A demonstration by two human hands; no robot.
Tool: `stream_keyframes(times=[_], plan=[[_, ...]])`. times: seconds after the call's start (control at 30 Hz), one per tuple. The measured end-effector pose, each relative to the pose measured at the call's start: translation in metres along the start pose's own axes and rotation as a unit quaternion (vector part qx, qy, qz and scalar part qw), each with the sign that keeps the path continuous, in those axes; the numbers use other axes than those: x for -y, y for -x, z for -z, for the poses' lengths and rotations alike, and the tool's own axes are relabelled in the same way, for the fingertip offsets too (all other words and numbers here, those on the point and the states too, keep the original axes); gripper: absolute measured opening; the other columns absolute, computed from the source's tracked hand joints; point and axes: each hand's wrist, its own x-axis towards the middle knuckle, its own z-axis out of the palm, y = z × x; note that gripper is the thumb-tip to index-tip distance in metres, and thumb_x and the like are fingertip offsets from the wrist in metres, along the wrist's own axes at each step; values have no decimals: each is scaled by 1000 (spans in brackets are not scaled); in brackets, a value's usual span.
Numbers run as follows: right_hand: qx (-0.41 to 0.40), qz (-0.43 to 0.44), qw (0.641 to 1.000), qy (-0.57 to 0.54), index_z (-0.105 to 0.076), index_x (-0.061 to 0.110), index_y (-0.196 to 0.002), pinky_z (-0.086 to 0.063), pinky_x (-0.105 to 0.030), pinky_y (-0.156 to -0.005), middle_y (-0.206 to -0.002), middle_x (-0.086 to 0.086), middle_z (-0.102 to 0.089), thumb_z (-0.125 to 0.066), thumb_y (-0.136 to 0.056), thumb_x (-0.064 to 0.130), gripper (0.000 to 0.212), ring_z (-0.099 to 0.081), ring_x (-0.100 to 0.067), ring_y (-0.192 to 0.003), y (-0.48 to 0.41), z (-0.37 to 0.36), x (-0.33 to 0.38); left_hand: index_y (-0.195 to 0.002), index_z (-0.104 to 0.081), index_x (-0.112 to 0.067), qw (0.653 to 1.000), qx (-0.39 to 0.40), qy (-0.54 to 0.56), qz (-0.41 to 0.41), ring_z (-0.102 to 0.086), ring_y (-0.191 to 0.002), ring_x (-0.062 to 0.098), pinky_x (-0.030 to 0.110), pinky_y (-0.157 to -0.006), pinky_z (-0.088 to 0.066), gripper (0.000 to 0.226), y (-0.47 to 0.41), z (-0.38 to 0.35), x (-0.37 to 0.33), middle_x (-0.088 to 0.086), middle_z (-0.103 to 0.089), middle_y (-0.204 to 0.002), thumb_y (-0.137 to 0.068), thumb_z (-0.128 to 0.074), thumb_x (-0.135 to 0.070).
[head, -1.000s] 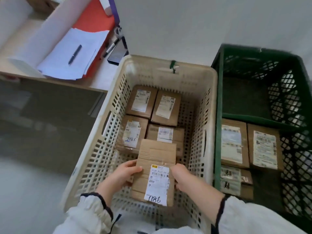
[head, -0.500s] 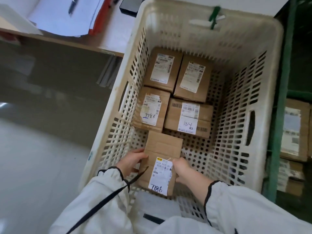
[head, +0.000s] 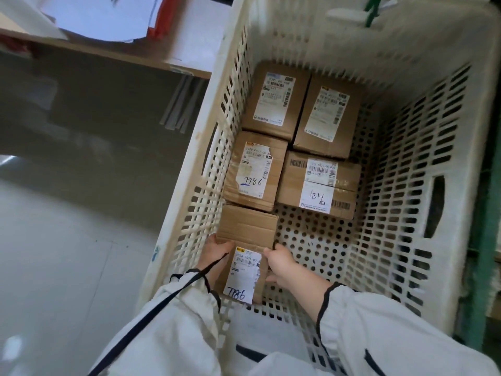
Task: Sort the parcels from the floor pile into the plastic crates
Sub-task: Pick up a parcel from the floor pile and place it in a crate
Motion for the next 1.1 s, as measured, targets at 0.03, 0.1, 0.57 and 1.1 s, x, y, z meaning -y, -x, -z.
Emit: stream_keyframes(times=[0.03,0.1,0.57,1.1], plan=[[3,0,1000,-6,-18,18,-151,-46,-49,-98,-149,-11,-36,-41,-100,17,56,-40,-33,-132,0,-2,2,-111,-57,-21,999,-42,-11,5,-66,-90,24,41,-86,-54,42,3,-3,3,5,-68,-103,-71,-63,-35],[1,-1,1000,13,-20,17,-150,-54,-48,-87,-148,-13,-37,-43,-99,15,56,-43,-34,-130,-3,-7,6,-112,-58,-19,989,-141,-35,16,-65,-94,27,45,-87,-53,55,13,-11,8,4,-68,-106,-63,-54,-46],[-69,116,987,81,-44,3,-132,-48,-32,-56,-122,-15,-56,-69,-85,22,57,-58,-30,-104,-7,0,66,-142,-36,-11,985,-38,-103,130,-42,-129,35,49,-108,-32,53,73,-116,19,18,-44,-142,-95,-46,-34],[-85,87,987,109,-56,-1,-121,-53,-38,-64,-120,-15,-60,-70,-84,14,43,-59,-28,-96,-10,-10,83,-137,-41,-11,962,7,-272,17,-53,-118,28,31,-79,-28,44,57,-73,8,11,-56,-129,-95,-30,-3]])
